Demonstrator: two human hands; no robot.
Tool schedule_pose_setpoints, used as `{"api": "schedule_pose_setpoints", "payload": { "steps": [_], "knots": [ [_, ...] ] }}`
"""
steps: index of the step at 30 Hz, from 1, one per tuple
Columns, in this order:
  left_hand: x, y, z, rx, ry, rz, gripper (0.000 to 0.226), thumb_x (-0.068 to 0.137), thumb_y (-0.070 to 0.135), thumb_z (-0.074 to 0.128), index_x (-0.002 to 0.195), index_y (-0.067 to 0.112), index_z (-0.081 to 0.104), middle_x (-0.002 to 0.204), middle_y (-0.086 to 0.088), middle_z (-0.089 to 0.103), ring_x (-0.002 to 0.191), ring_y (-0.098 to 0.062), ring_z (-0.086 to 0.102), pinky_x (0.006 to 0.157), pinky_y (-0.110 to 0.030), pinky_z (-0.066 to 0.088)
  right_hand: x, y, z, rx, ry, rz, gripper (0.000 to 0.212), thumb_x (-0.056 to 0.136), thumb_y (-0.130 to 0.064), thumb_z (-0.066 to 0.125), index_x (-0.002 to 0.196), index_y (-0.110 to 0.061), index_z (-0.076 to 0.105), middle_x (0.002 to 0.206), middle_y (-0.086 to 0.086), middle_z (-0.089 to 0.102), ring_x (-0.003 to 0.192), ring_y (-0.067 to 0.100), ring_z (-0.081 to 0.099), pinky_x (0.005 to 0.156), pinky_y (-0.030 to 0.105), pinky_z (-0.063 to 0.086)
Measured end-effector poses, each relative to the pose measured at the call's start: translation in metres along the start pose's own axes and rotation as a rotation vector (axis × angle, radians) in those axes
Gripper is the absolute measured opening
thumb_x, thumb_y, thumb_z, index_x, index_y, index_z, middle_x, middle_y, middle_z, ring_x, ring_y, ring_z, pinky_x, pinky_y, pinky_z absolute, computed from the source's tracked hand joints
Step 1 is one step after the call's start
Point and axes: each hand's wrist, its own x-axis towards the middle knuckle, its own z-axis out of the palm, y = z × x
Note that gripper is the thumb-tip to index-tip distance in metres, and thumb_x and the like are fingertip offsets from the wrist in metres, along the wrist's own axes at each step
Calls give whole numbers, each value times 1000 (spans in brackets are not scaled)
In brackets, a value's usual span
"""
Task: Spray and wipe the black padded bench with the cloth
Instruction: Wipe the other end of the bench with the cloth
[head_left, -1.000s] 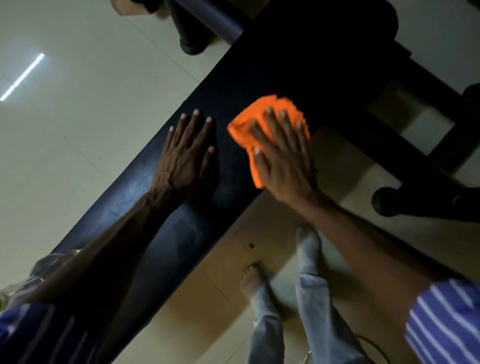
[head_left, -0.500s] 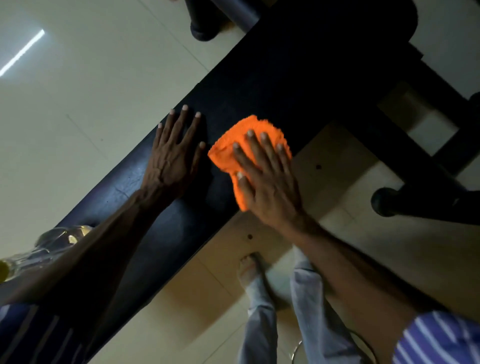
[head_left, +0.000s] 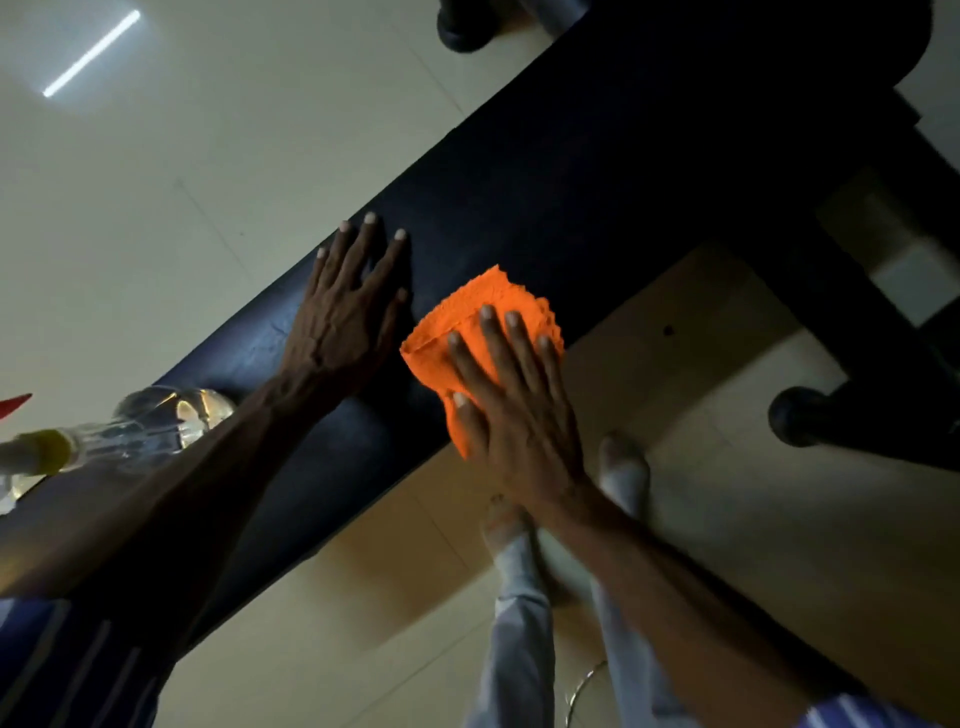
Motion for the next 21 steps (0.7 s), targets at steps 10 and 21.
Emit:
{"api": "schedule_pose_setpoints", "payload": {
  "steps": [10,21],
  "knots": [
    [-31,-21,7,-42,29,-12,61,111,39,34,167,20,21,176,-14,13,163,-35,7,130,-53,9,10,-35,11,21,132,219,55,111,-37,41,165,-27,33,176,12,19,165,34,11,131,57,14],
    [-79,-14,16,-202,58,-142,59,112,34,35,167,17,23,176,-12,13,164,-33,3,130,-47,3,41,-8,0,-71,73,162,57,112,-42,36,166,-27,28,177,9,18,165,32,11,133,56,10]
  ]
}}
